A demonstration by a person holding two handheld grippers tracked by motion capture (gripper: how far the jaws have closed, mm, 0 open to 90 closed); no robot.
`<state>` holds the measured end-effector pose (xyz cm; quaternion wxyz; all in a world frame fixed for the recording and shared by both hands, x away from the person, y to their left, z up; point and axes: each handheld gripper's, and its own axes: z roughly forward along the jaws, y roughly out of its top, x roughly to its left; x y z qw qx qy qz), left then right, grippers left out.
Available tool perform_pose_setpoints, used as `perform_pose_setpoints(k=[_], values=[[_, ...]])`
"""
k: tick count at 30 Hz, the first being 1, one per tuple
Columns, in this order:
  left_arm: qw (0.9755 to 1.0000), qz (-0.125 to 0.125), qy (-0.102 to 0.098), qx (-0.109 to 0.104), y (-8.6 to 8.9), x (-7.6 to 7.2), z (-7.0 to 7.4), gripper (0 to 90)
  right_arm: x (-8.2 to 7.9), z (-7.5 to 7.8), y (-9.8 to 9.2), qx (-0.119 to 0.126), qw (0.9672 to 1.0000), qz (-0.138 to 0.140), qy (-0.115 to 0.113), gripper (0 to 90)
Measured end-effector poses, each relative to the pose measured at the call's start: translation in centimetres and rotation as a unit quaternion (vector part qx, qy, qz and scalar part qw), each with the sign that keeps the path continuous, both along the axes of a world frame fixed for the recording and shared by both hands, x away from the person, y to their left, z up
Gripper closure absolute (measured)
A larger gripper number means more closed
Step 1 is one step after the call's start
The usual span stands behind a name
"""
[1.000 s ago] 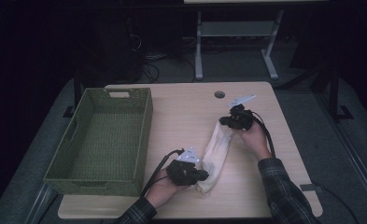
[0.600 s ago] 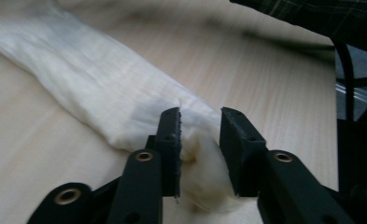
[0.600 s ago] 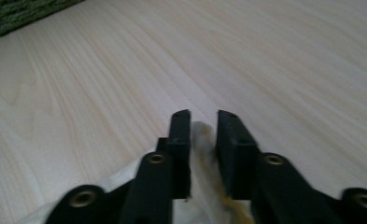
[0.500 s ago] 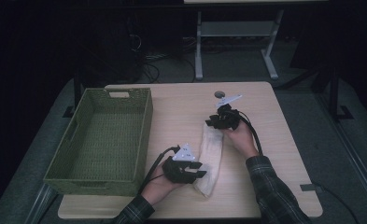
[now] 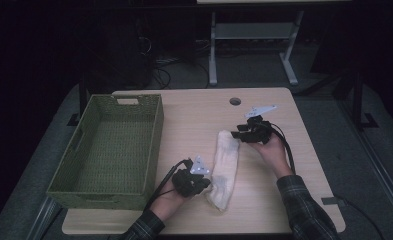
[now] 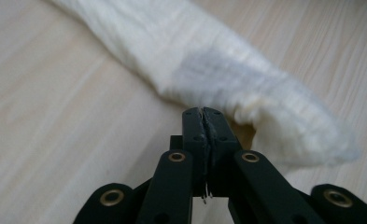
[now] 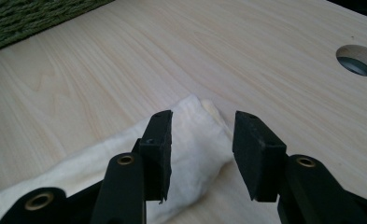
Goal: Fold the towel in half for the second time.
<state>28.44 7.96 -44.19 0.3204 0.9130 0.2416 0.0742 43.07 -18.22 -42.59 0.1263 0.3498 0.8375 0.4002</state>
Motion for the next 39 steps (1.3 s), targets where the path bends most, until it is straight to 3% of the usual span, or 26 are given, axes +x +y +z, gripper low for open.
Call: perform_pose_setpoints(k=[5, 9, 16, 18, 22, 27, 30, 34, 39], values=[[0.9990, -0.026, 0.036, -0.003, -0.6, -0.5, -1.2, 88.8, -1.0, 0.0, -0.9, 0.005, 1.0000, 0.000, -0.008, 57.0], [0.9975, -0.055, 0.041, -0.021, -1.7, -1.0, -1.4, 88.9, -1.3, 0.2, -1.1, 0.005, 0.9999, 0.001, -0.010, 57.0], [0.9920, -0.096, 0.060, -0.056, -3.4, -2.4, -1.7, 89.3, -1.4, 0.3, -0.9, 0.005, 0.9999, 0.005, -0.012, 57.0], [0.9919, -0.106, 0.048, -0.051, -3.5, -2.6, -1.6, 89.1, -1.5, 0.2, -0.8, 0.006, 0.9999, 0.005, -0.014, 57.0], [0.9941, -0.097, 0.027, -0.041, -2.7, -2.2, -0.9, 85.5, -1.7, 0.1, -0.7, 0.007, 0.9998, 0.009, -0.014, 56.8], [0.9956, -0.071, -0.011, -0.060, -1.4, -1.3, 1.0, 79.6, -1.8, -0.1, -0.7, 0.005, 0.9999, 0.008, -0.010, 56.5], [0.9940, -0.071, -0.021, -0.081, -1.4, -0.4, 2.2, 73.8, -1.5, -0.2, -0.8, 0.006, 0.9999, 0.007, -0.009, 56.3], [0.9899, -0.105, -0.021, -0.093, -2.9, 0.2, 2.5, 66.0, -1.3, -0.4, -0.4, 0.003, 0.9999, 0.007, -0.007, 55.8], [0.9843, -0.161, -0.007, -0.072, -5.0, 0.7, 1.2, 55.4, -1.1, -0.4, 0.0, -0.003, 0.9999, 0.010, -0.005, 55.3]])
